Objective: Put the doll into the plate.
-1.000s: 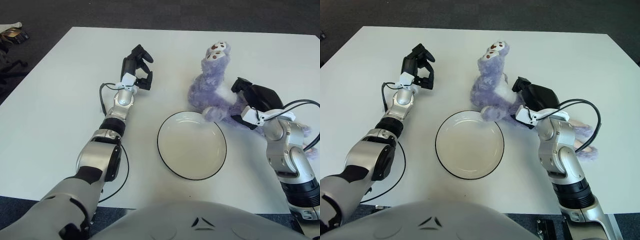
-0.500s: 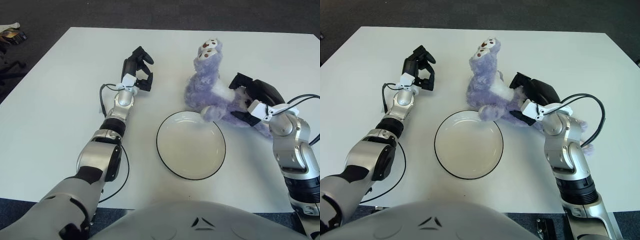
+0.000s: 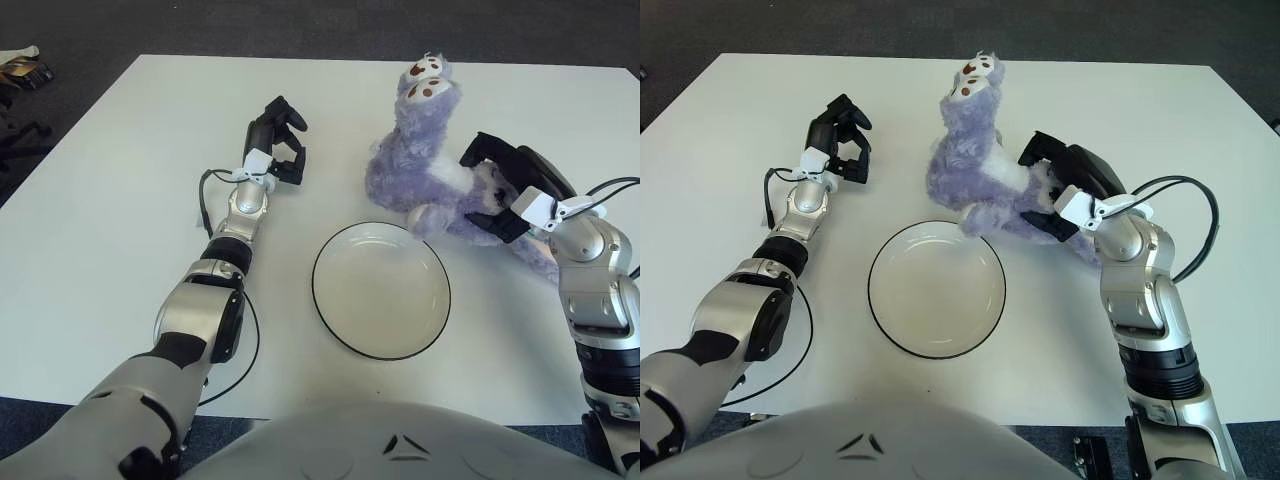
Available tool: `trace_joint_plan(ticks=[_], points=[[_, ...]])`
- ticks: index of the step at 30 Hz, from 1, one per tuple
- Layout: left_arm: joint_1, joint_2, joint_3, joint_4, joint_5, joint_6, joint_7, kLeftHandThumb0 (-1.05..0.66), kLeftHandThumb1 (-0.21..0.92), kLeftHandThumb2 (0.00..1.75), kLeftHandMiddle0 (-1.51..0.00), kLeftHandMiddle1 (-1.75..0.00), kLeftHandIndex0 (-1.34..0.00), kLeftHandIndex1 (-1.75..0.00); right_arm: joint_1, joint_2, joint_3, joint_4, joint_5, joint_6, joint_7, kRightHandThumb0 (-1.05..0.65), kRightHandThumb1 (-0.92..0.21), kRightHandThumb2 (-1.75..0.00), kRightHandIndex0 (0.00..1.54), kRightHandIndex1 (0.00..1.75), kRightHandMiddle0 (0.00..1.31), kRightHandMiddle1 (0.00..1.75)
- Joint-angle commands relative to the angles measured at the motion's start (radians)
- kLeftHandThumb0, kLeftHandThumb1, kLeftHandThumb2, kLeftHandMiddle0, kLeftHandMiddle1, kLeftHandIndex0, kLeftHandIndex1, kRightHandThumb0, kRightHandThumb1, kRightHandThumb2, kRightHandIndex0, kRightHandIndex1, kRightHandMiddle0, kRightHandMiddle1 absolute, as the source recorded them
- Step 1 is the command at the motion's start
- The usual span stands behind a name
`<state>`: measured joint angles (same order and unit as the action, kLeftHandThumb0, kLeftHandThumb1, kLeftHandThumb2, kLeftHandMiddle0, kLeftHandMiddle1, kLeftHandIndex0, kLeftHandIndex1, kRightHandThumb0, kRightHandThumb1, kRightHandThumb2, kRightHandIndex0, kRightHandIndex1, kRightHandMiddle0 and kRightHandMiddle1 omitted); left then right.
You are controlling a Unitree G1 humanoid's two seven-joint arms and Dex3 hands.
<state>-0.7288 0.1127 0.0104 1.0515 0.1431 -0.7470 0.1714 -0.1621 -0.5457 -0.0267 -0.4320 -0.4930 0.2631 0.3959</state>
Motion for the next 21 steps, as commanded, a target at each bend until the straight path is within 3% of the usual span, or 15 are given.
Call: trace_joint_plan(ticks=[1, 21], points=[[-0.016, 0.0, 0.007, 0.009, -0.004, 0.004, 0.002, 0.0, 0.05, 1.6, -0.81, -1.68, -0.61, -1.75, -0.04, -0.041, -0.007, 0.004, -0.019, -0.025, -0.005, 0.0, 0.05, -1.73, 0.88, 1.73, 0.67, 1.75], [-0.026, -0.002, 0.0, 0.022, 0.012, 0.015, 0.029, 0.0, 0.07, 1.59, -0.78, -1.71, -0.58, -1.75, -0.12, -0.047, -0.034, -0.045, 0.117, 0.102, 0.107, 0.0, 0.08, -1.75, 0.92, 1.68, 0.69, 1.75]])
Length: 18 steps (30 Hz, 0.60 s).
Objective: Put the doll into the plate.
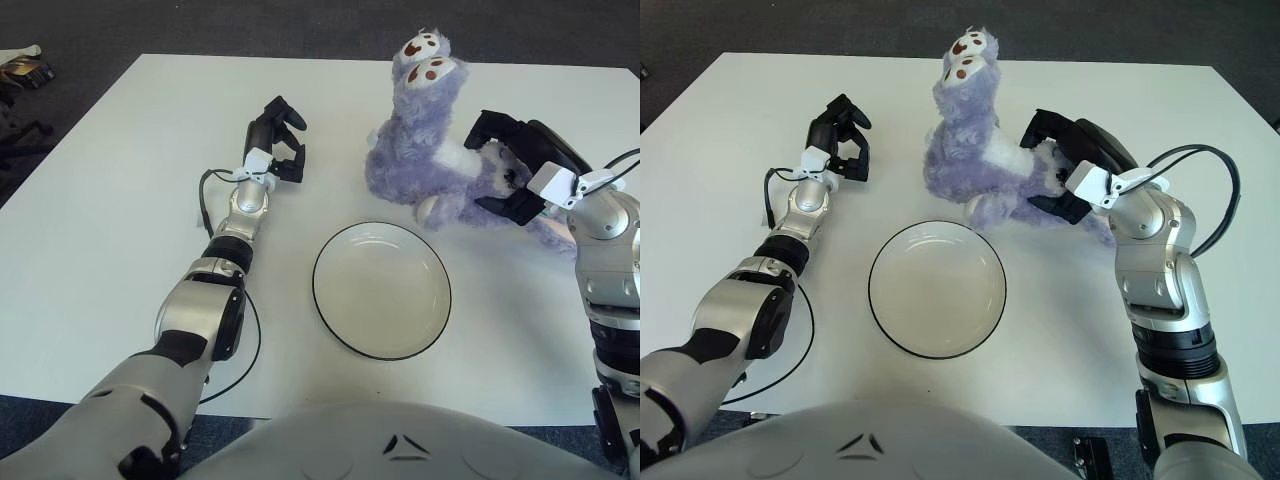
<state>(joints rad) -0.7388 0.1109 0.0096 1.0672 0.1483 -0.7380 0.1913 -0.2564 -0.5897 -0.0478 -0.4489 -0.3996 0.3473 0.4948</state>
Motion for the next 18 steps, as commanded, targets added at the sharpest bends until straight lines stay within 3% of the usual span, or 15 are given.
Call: trace_joint_plan(ticks=[1, 13, 18], points=[[-0.018, 0.0, 0.0, 0.008, 0.007, 0.007, 0.009, 0.0, 0.07, 1.59, -0.78, -1.71, -0.59, -1.75, -0.029, -0.005, -0.011, -0.03, 0.027, 0.023, 0.011, 0.0, 0.08, -1.75, 0.92, 1.68, 0.69, 1.75], [-0.027, 0.004, -0.011, 0.016, 0.031, 0.012, 0.033, 0.0, 0.04, 1.61, -0.83, -1.66, -0.6, -1.75, -0.051, -0.001, 0.014, -0.099, 0.067, 0.107, 0.051, 0.0, 0.08, -1.75, 0.92, 1.68, 0.69, 1.75], [-0.03, 0.005, -0.017, 0.014, 0.043, 0.03, 0.043, 0.0, 0.02, 1.61, -0.87, -1.6, -0.62, -1.75, -0.053, -0.008, 0.029, -0.113, 0.064, 0.09, 0.047, 0.0, 0.08, -1.75, 0.91, 1.7, 0.69, 1.75]])
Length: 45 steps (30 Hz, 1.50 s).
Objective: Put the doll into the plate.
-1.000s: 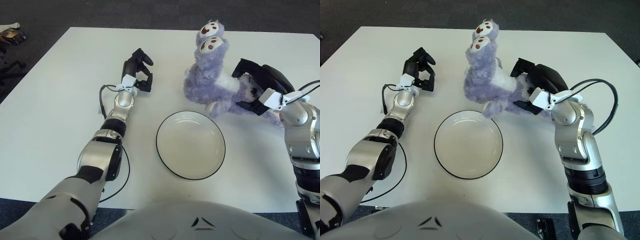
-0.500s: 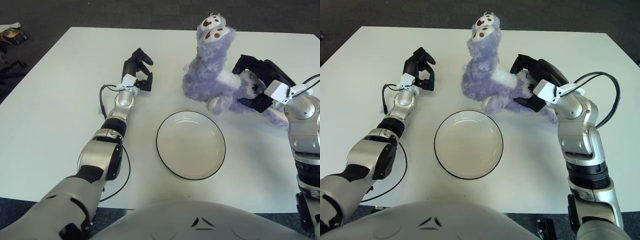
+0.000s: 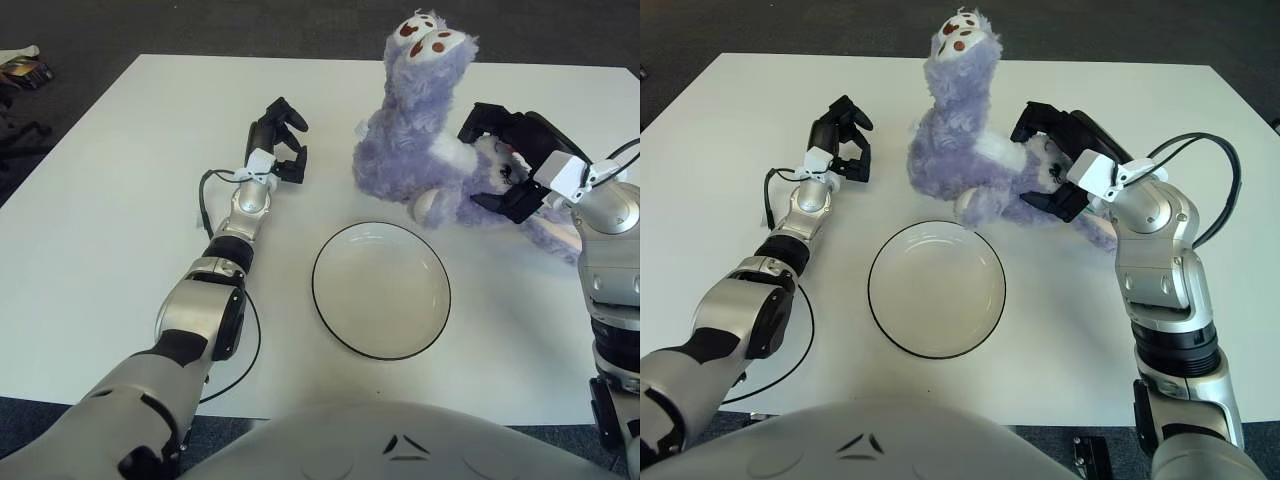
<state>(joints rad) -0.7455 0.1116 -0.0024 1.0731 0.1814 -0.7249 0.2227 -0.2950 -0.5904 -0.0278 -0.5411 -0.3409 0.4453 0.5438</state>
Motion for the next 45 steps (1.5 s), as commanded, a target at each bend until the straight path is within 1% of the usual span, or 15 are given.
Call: trace_joint_plan(ticks=[1, 7, 9, 16, 19, 24, 32, 38, 42, 45], points=[[-0.024, 0.005, -0.005, 0.007, 0.011, 0.02, 0.011, 0.0, 0.01, 1.61, -0.88, -1.59, -0.63, -1.75, -0.015, -0.008, 0.01, -0.022, 0.006, -0.01, -0.003, 0.0, 0.08, -1.75, 0.9, 1.7, 0.69, 1.75], [-0.027, 0.003, -0.002, 0.008, 0.004, 0.029, -0.007, 0.0, 0.0, 1.62, -0.89, -1.57, -0.64, -1.75, -0.017, 0.002, 0.018, -0.026, 0.021, -0.023, -0.01, 0.0, 0.07, -1.75, 0.89, 1.72, 0.69, 1.75], [-0.031, 0.006, -0.003, 0.014, 0.007, 0.037, -0.008, 0.0, -0.01, 1.62, -0.9, -1.56, -0.65, -1.75, -0.011, 0.018, 0.023, -0.039, 0.034, -0.024, -0.013, 0.0, 0.07, -1.75, 0.89, 1.73, 0.69, 1.75], [-0.038, 0.013, -0.015, 0.023, 0.029, 0.052, 0.008, 0.0, -0.06, 1.65, -0.95, -1.49, -0.71, -1.75, 0.001, 0.043, 0.023, -0.066, 0.087, -0.003, 0.002, 0.0, 0.06, -1.75, 0.87, 1.74, 0.68, 1.75], [-0.04, 0.013, -0.015, 0.026, 0.031, 0.057, 0.01, 0.0, -0.08, 1.67, -0.96, -1.48, -0.73, -1.75, 0.007, 0.047, 0.024, -0.074, 0.104, -0.008, 0.0, 0.0, 0.06, -1.75, 0.87, 1.75, 0.69, 1.75], [-0.045, 0.014, -0.017, 0.032, 0.038, 0.062, 0.023, 0.0, -0.1, 1.69, -0.96, -1.49, -0.75, -1.75, 0.022, 0.06, 0.029, -0.085, 0.12, -0.02, -0.012, 0.0, 0.06, -1.75, 0.87, 1.75, 0.69, 1.75], [-0.052, 0.021, -0.029, 0.036, 0.056, 0.085, 0.044, 0.0, -0.11, 1.71, -0.96, -1.52, -0.76, -1.75, 0.029, 0.058, 0.035, -0.109, 0.16, 0.015, 0.01, 0.0, 0.07, -1.75, 0.89, 1.72, 0.68, 1.75], [-0.054, 0.019, -0.026, 0.033, 0.052, 0.099, 0.044, 0.0, -0.11, 1.71, -0.96, -1.5, -0.77, -1.75, 0.043, 0.063, 0.045, -0.116, 0.181, -0.011, 0.003, 0.0, 0.07, -1.75, 0.89, 1.72, 0.68, 1.75], [-0.056, 0.02, -0.024, 0.034, 0.045, 0.094, 0.026, 0.0, -0.11, 1.71, -0.96, -1.5, -0.77, -1.75, 0.045, 0.056, 0.06, -0.146, 0.178, 0.026, 0.007, 0.0, 0.07, -1.75, 0.89, 1.73, 0.68, 1.75], [-0.056, 0.019, -0.02, 0.034, 0.037, 0.09, 0.017, 0.0, -0.11, 1.71, -0.95, -1.52, -0.76, -1.75, 0.046, 0.06, 0.07, -0.178, 0.172, 0.074, 0.001, 0.0, 0.07, -1.75, 0.9, 1.72, 0.68, 1.75]])
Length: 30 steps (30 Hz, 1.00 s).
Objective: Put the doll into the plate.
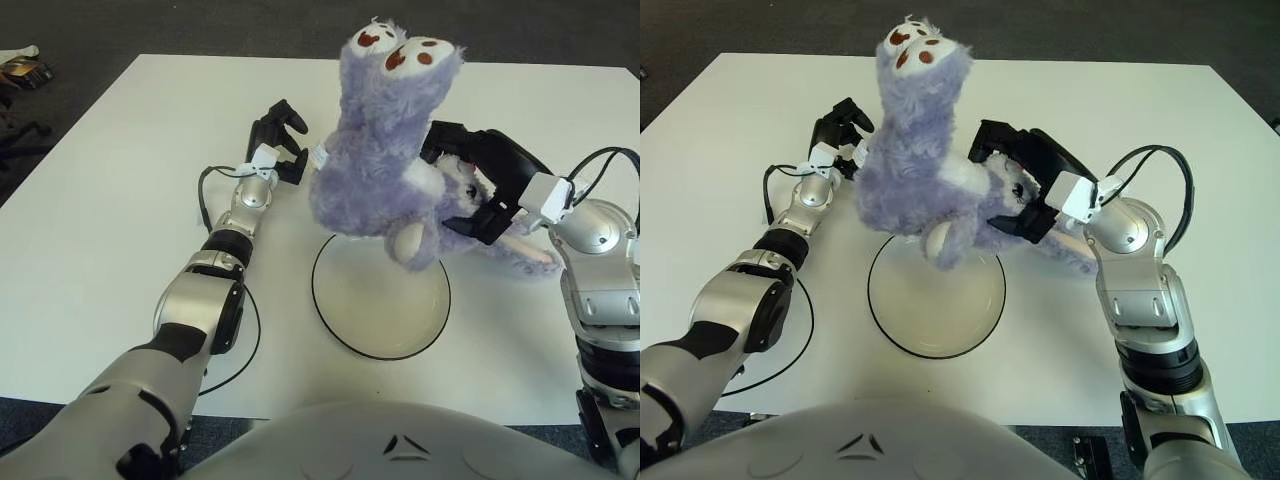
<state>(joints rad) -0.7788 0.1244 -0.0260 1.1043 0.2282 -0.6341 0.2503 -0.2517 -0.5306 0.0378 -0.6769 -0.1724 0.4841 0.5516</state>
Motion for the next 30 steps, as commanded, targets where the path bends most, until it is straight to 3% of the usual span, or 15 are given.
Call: trace_joint_plan(ticks=[1, 10, 20, 25, 27, 30], points=[[-0.023, 0.006, 0.004, 0.003, -0.01, -0.002, -0.01, 0.0, -0.1, 1.71, -0.95, -1.52, -0.75, -1.75, 0.002, 0.002, 0.006, -0.047, 0.002, 0.045, -0.009, 0.0, 0.07, -1.75, 0.9, 1.72, 0.67, 1.75], [-0.027, 0.005, -0.003, 0.004, 0.006, -0.002, 0.026, 0.0, -0.1, 1.71, -0.97, -1.52, -0.74, -1.75, 0.001, -0.003, 0.017, -0.089, 0.002, 0.125, -0.012, 0.0, 0.04, -1.71, 0.89, 1.71, 0.65, 1.75], [-0.03, 0.004, -0.004, 0.008, 0.004, -0.001, 0.029, 0.0, -0.12, 1.72, -0.99, -1.5, -0.75, -1.75, 0.004, -0.026, 0.027, -0.091, 0.0, 0.092, -0.004, 0.0, 0.03, -1.69, 0.89, 1.68, 0.64, 1.75], [-0.03, 0.003, -0.002, 0.008, -0.004, -0.005, 0.013, 0.0, -0.13, 1.72, -0.99, -1.49, -0.76, -1.75, -0.004, -0.03, 0.02, -0.104, 0.021, 0.123, 0.009, 0.0, 0.04, -1.71, 0.89, 1.7, 0.65, 1.75], [-0.031, 0.002, -0.002, 0.009, -0.005, -0.002, 0.01, 0.0, -0.12, 1.71, -1.0, -1.46, -0.76, -1.75, -0.005, -0.035, 0.019, -0.106, 0.022, 0.12, 0.011, 0.0, 0.06, -1.68, 0.89, 1.73, 0.75, 1.58], [-0.031, -0.001, 0.001, 0.01, -0.01, 0.002, 0.009, 0.0, -0.12, 1.7, -1.0, -1.44, -0.77, -1.75, -0.003, -0.044, 0.02, -0.103, 0.011, 0.097, 0.005, 0.0, 0.05, -1.65, 0.88, 1.74, 0.8, 1.49]])
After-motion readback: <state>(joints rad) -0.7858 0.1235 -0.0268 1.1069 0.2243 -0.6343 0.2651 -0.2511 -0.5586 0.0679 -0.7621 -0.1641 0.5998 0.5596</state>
